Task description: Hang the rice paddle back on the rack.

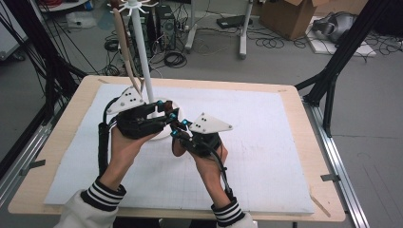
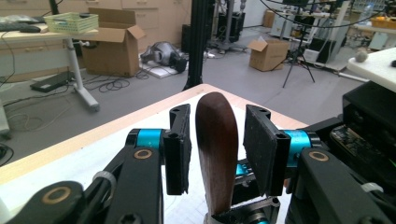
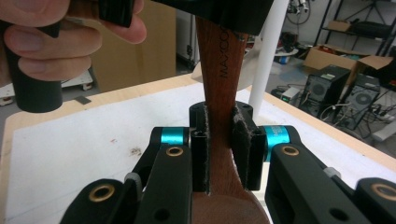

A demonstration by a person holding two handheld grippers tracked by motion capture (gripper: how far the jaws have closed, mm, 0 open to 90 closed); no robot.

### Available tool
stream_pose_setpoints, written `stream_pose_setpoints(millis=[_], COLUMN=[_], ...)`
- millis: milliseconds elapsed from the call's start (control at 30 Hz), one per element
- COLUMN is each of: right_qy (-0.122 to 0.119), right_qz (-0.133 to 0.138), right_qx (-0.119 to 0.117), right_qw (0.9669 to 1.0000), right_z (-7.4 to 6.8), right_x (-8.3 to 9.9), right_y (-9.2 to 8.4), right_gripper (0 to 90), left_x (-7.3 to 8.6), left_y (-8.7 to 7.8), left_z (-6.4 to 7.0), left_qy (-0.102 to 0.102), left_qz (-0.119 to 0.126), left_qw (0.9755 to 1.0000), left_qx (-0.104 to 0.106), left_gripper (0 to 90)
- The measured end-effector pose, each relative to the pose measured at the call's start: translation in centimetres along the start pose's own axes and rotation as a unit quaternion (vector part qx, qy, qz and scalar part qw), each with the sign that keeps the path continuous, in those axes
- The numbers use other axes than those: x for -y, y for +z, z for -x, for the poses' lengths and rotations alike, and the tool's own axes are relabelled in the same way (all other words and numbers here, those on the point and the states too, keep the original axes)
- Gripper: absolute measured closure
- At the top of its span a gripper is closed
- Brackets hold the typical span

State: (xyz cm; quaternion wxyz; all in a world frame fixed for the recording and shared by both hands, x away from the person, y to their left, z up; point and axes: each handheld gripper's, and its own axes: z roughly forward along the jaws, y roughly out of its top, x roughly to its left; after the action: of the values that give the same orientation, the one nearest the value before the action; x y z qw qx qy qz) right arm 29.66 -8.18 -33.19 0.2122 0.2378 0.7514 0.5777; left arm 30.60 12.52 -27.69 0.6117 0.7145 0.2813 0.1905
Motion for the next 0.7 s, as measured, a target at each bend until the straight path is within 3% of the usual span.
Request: stream_pose_setpoints(millis=[200,433,700], right_qy=[-0.005,-0.008,-0.013], right_qz=[0.002,0.003,0.008], right_qx=[0.017,0.019,0.014], right_qw=[0.9998,0.9998,0.9998], right_z=[-0.16,-0.25,-0.22], right_x=[-0.11,-0.10,-0.12], right_y=[0.07,0.16,0.18], right_gripper=[79.0,78.9,78.6], left_x=[-0.09,-0.11,-0.23], left_y=[0.04,0.05,-0.11], left_z=[-0.13,-0.14,0.25], left_qy=[-0.012,-0.016,-0.001], left_qz=[0.004,0.004,0.007], left_qw=[0.9999,0.9999,0.9999], left_qx=[-0.006,-0.002,-0.009], left_gripper=[68.2,74.0,75.2])
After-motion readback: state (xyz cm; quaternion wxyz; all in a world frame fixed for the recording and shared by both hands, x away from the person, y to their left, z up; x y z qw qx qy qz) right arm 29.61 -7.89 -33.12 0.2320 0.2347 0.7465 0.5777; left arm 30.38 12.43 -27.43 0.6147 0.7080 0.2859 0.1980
